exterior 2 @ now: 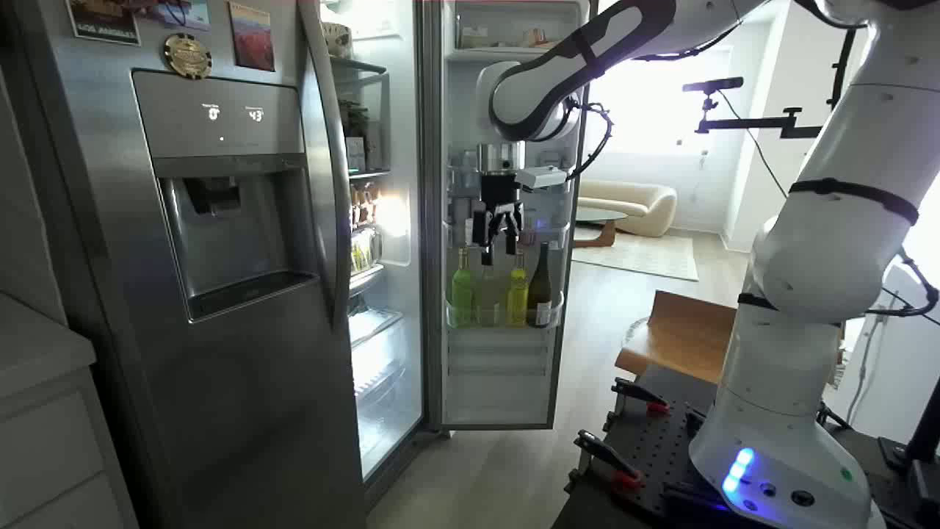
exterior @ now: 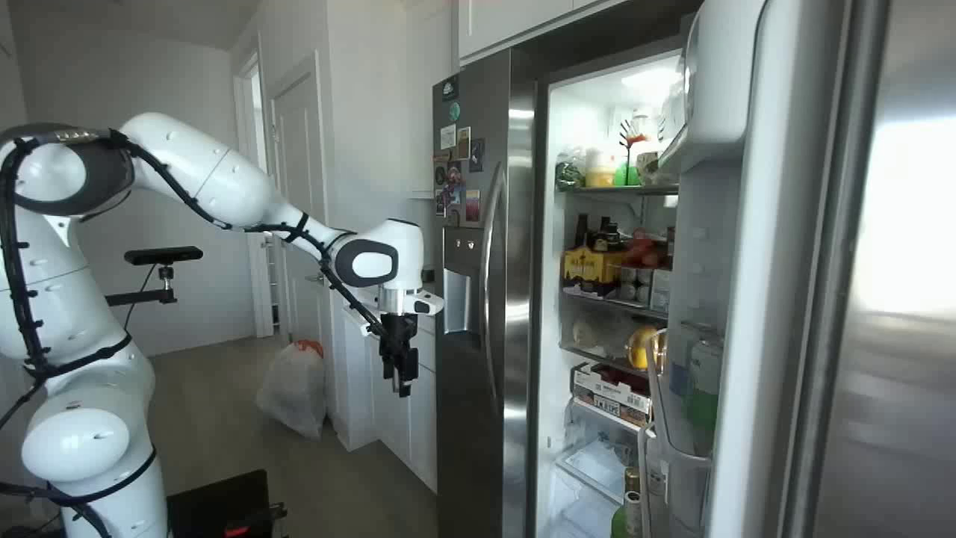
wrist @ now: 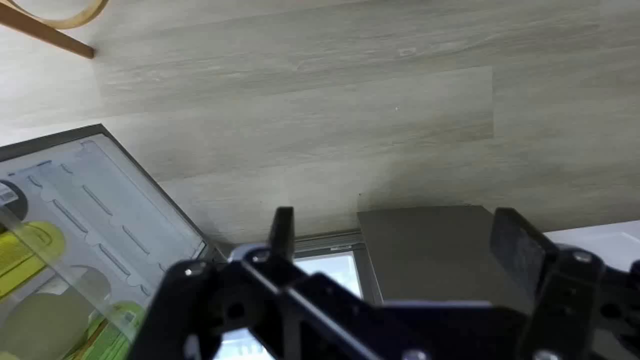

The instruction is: Take the drink can out of the third refrigerator door bin and put it in the second refrigerator door bin

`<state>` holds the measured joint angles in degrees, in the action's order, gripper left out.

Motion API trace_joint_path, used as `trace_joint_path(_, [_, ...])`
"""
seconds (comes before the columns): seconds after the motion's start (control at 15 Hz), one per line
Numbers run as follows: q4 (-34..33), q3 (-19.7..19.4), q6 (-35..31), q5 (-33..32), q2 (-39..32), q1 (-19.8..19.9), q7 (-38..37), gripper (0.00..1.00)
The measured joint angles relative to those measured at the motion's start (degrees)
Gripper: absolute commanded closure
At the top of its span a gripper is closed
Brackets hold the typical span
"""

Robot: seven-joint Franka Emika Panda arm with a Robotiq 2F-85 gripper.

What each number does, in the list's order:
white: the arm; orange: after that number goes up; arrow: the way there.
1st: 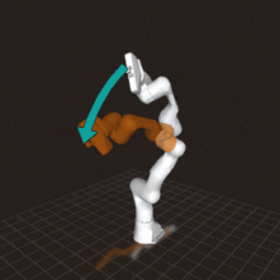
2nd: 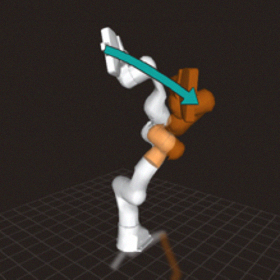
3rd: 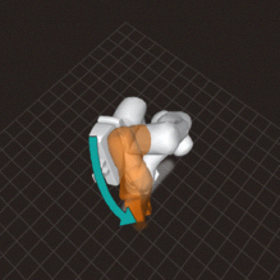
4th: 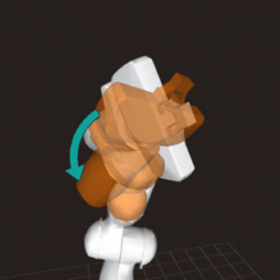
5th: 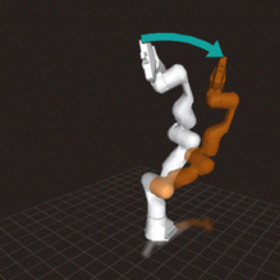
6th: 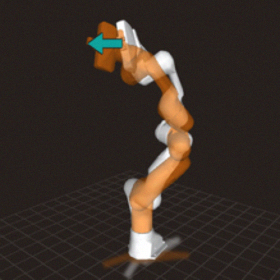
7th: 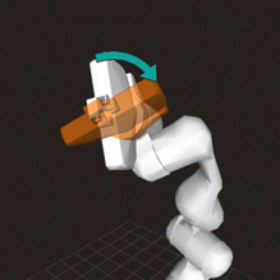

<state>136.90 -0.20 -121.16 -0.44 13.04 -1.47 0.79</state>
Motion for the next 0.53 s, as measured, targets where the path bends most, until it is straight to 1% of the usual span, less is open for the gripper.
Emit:
trace_joint_path(0.4, [-0.01, 0.00, 0.00, 0.00, 0.00, 0.00, 0.00, 0.00])
trace_joint_path(0.53, [0.13, 0.00, -0.88, 0.00, 0.00, 0.19, -1.21, 0.00])
